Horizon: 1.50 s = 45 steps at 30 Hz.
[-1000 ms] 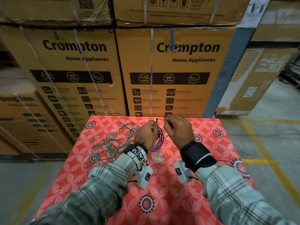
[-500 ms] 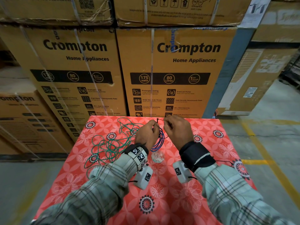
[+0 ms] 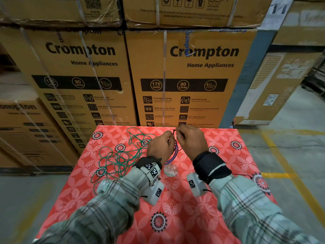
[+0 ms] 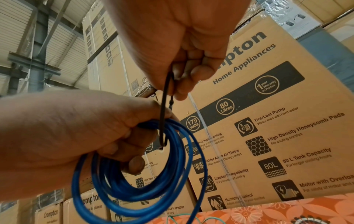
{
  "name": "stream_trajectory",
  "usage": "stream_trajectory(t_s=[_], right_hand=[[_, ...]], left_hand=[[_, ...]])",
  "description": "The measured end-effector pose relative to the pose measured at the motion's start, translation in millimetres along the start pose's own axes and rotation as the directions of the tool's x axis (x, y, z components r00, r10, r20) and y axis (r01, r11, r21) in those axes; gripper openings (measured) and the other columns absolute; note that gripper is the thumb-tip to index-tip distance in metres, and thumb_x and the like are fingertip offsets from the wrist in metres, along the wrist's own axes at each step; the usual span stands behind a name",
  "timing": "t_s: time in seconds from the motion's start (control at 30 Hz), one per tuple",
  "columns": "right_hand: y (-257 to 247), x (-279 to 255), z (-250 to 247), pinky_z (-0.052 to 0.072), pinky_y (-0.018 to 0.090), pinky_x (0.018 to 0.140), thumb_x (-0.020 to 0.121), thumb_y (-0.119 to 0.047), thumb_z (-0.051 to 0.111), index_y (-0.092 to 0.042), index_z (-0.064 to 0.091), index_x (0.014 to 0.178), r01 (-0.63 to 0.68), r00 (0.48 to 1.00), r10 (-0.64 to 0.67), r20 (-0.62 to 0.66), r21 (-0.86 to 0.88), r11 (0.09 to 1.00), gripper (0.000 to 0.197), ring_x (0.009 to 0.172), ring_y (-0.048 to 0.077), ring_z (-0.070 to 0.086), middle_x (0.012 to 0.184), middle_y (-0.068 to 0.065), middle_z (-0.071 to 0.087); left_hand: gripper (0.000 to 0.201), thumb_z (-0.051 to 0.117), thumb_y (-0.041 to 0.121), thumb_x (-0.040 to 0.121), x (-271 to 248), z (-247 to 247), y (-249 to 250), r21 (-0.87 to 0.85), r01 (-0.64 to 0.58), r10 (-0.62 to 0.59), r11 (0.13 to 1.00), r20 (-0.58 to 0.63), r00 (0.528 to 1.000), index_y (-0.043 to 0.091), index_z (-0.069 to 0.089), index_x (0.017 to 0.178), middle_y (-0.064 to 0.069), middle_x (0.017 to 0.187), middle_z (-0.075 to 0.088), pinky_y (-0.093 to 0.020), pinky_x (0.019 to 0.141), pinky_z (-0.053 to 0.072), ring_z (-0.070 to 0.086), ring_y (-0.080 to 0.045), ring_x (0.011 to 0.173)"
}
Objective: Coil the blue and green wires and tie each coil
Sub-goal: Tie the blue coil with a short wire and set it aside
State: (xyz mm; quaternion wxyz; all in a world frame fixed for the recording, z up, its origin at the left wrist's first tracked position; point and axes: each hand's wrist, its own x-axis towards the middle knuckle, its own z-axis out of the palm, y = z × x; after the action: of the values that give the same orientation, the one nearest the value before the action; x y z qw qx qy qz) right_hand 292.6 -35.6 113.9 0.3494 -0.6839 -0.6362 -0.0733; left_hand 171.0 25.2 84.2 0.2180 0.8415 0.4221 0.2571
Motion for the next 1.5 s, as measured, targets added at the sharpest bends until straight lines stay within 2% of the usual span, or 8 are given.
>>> stream_trajectory(t_s=[0.17,0.33,0.5,0.6,0.8,1.03,1.17,1.5], right_hand=[[4,7,-3,0.042,0.034,0.056,0.096,-0.032,0.053,-0.007,0.067,0.07,-0.294,0.954,0.295,0.047,0.326,0.899,0.038,0.057,0.02,0.053,0.062,0.007,0.062],[12,26,-19,0.051,0.036,0.075,0.094,-0.03,0.057,-0.009,0.072,0.088,-0.607,0.788,0.413,0.457,0.468,0.642,0.026,0.086,0.022,0.062,0.104,0.012,0.07],[21,39,-14,0.034,0.022,0.051,0.09,-0.016,0.065,-0.012,0.067,0.079,-0.68,0.713,0.332,0.618,0.491,0.545,0.011,0.056,0.008,0.04,0.054,-0.012,0.054],[24,45,-9,0.031,0.022,0.048,0.09,-0.015,0.063,-0.015,0.063,0.073,-0.715,0.682,0.338,0.648,0.494,0.495,0.017,0.053,0.009,0.035,0.054,-0.008,0.046],[15,47,-5,0.029,0.025,0.053,0.096,-0.019,0.056,-0.022,0.061,0.067,-0.679,0.727,0.356,0.587,0.539,0.499,0.03,0.056,0.011,0.033,0.06,-0.005,0.042],[3,52,-10,0.035,0.024,0.061,0.098,-0.017,0.051,-0.018,0.06,0.075,-0.605,0.79,0.322,0.521,0.578,0.548,0.025,0.064,0.009,0.041,0.069,-0.006,0.056],[2,53,-17,0.04,0.021,0.055,0.098,-0.014,0.05,-0.015,0.059,0.079,-0.58,0.808,0.27,0.523,0.628,0.519,0.021,0.062,0.009,0.049,0.069,-0.003,0.058],[-6,49,-28,0.047,0.018,0.047,0.091,-0.005,0.062,0.002,0.064,0.088,-0.531,0.839,0.299,0.455,0.564,0.632,0.008,0.049,0.008,0.056,0.067,0.009,0.062]], left_hand=[[0.015,0.037,0.033,0.093,-2,-2,-5,-0.048,-0.017,0.017,0.999,-0.002,1.0,0.024,0.047,0.085,-0.005,0.065,0.059,-0.039,0.057,0.045,0.056,-0.035,0.066],[0.021,0.033,0.04,0.09,-2,-1,-12,-0.102,-0.097,0.099,0.99,0.019,0.995,0.028,0.05,0.088,0.0,0.065,0.059,-0.037,0.057,0.043,0.057,-0.03,0.066],[0.022,0.036,0.04,0.091,-3,-2,-10,-0.128,-0.152,0.153,0.98,-0.001,0.988,0.027,0.053,0.092,-0.001,0.067,0.061,-0.037,0.059,0.044,0.058,-0.027,0.067],[0.021,0.039,0.036,0.094,-7,-3,-10,-0.204,-0.195,0.203,0.959,0.016,0.979,0.022,0.054,0.09,-0.004,0.064,0.057,-0.04,0.06,0.045,0.054,-0.025,0.063],[0.023,0.038,0.036,0.095,-1,-7,-14,-0.388,-0.174,0.206,0.905,0.043,0.978,0.047,0.053,0.081,0.004,0.065,0.052,-0.032,0.061,0.041,0.049,-0.014,0.06],[0.031,0.04,0.012,0.1,5,-18,-13,-0.523,-0.054,0.133,0.85,0.115,0.984,0.029,0.052,0.077,0.015,0.057,0.048,-0.036,0.057,0.044,0.042,-0.006,0.052],[0.024,0.042,0.017,0.101,10,-21,-12,-0.555,0.0,0.06,0.832,0.091,0.994,0.025,0.056,0.083,-0.004,0.062,0.042,-0.027,0.048,0.043,0.041,-0.015,0.051],[0.029,0.045,0.041,0.098,8,-27,-6,-0.648,0.119,-0.024,0.752,0.154,0.988,0.019,0.056,0.084,0.013,0.044,0.039,-0.024,0.045,0.042,0.036,-0.004,0.039]])
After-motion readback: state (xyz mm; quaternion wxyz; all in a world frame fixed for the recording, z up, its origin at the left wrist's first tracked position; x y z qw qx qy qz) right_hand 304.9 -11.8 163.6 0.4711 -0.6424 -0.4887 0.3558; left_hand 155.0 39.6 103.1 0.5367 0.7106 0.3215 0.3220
